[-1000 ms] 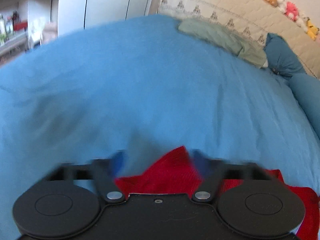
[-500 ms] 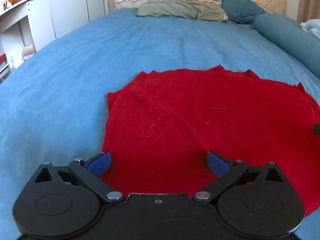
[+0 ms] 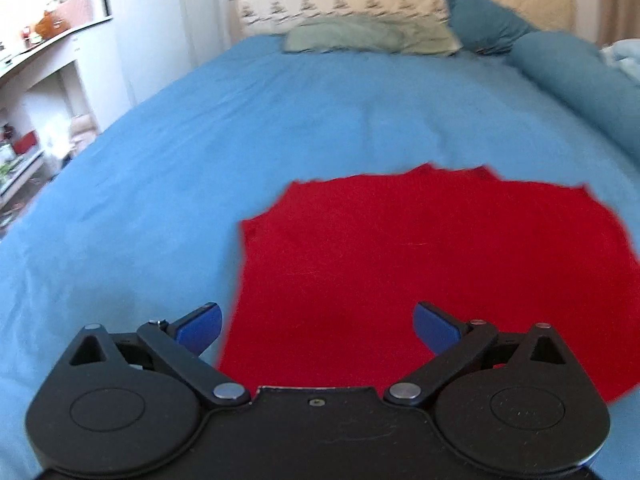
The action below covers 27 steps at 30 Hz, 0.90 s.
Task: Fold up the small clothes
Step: 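Open both tools and release the folded hem onto the sweater, then grasp the folded sweater edge with the right tool and fold it over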
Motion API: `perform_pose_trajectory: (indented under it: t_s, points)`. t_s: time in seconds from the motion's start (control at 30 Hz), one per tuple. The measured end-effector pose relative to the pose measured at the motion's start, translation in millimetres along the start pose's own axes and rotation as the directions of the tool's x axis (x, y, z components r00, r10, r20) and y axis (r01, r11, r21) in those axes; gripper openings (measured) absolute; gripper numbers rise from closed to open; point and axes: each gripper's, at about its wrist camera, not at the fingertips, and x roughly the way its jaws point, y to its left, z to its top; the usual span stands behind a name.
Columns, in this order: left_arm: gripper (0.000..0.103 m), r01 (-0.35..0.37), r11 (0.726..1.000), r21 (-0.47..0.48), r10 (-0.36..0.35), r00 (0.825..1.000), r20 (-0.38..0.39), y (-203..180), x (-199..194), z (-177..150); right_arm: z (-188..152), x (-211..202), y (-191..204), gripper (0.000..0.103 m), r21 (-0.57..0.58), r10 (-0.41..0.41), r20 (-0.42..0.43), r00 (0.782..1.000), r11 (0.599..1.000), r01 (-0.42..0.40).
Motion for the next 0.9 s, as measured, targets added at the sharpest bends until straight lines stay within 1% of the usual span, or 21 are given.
perform_pose_trajectory:
  t_s: [0.1,0.17,0.27,0.37,0.4,0.5,0.53,0.57,0.63,0.67,0.7,0.77,0.8,0.83,0.9]
  points:
    - [0.103,0.085,0.996,0.006,-0.085,0.995,-0.043,-20.1,-3.4,-4.9,-7.7,-6.2,7.5,0.103,-0.04,0.012,-0.054,0.998,0.999,-0.014]
    - [0.103,0.113,0.994,0.007,-0.112,0.991,-0.076,-34.2,0.9,-9.1,-17.8,-0.6,10.4,0.103,-0.049,0.001,-0.073,0.997,0.999,-0.004]
    - [0.103,0.134,0.991,-0.012,-0.134,0.986,-0.102,-50.0,6.8,-15.4,-32.7,18.1,12.8,0.103,-0.013,0.008,-0.114,0.993,1.0,-0.01]
    - [0.103,0.155,0.986,-0.053,-0.16,0.98,-0.118,-59.0,13.6,-18.7,-48.0,38.7,13.8,0.103,0.013,0.01,-0.128,0.992,1.0,-0.008]
    - [0.103,0.158,0.986,-0.053,-0.163,0.98,-0.116,-61.2,16.1,-18.9,-53.8,44.2,13.4,0.101,0.011,0.009,-0.133,0.991,1.0,-0.007]
    - [0.103,0.134,0.991,-0.025,-0.136,0.984,-0.112,-65.5,25.0,-17.2,-64.8,57.1,13.3,0.098,0.018,0.006,-0.134,0.991,1.0,-0.003]
    - [0.103,0.125,0.992,-0.019,-0.126,0.985,-0.114,-66.4,28.5,-17.4,-66.5,58.0,13.5,0.092,0.021,0.011,-0.122,0.992,1.0,-0.008]
    - [0.103,0.116,0.993,-0.016,-0.117,0.986,-0.12,-66.0,31.6,-18.9,-67.4,57.9,14.8,0.087,0.021,0.018,-0.112,0.994,1.0,-0.016]
    - [0.103,0.101,0.995,-0.018,-0.103,0.986,-0.131,-65.1,39.3,-19.6,-67.8,58.4,18.1,0.068,0.032,0.043,-0.102,0.994,0.999,-0.04]
    - [0.103,0.099,0.995,-0.021,-0.101,0.985,-0.141,-64.6,42.9,-19.4,-67.3,59.0,18.9,0.063,0.04,0.054,-0.101,0.993,0.998,-0.05]
    - [0.103,0.097,0.995,-0.024,-0.1,0.984,-0.149,-64.7,45.9,-19.1,-66.4,59.4,20.2,0.052,0.048,0.065,-0.101,0.993,0.997,-0.06]
    - [0.103,0.088,0.996,-0.016,-0.089,0.983,-0.163,-65.3,50.4,-19.5,-64.4,60.7,21.9,0.041,0.063,0.06,-0.101,0.993,0.997,-0.054]
    - [0.103,0.081,0.997,-0.005,-0.081,0.982,-0.17,-66.4,52.0,-20.0,-62.8,60.1,22.6,0.03,0.07,0.055,-0.1,0.993,0.996,-0.048]
    - [0.103,0.074,0.997,0.006,-0.072,0.982,-0.175,-68.9,53.5,-20.5,-61.3,59.2,22.5,0.027,0.082,0.05,-0.1,0.994,0.996,-0.042]
    - [0.103,0.06,0.998,0.027,-0.054,0.981,-0.189,-74.1,57.0,-20.5,-54.8,56.9,22.0,0.024,0.133,0.05,-0.106,0.993,0.99,-0.035]
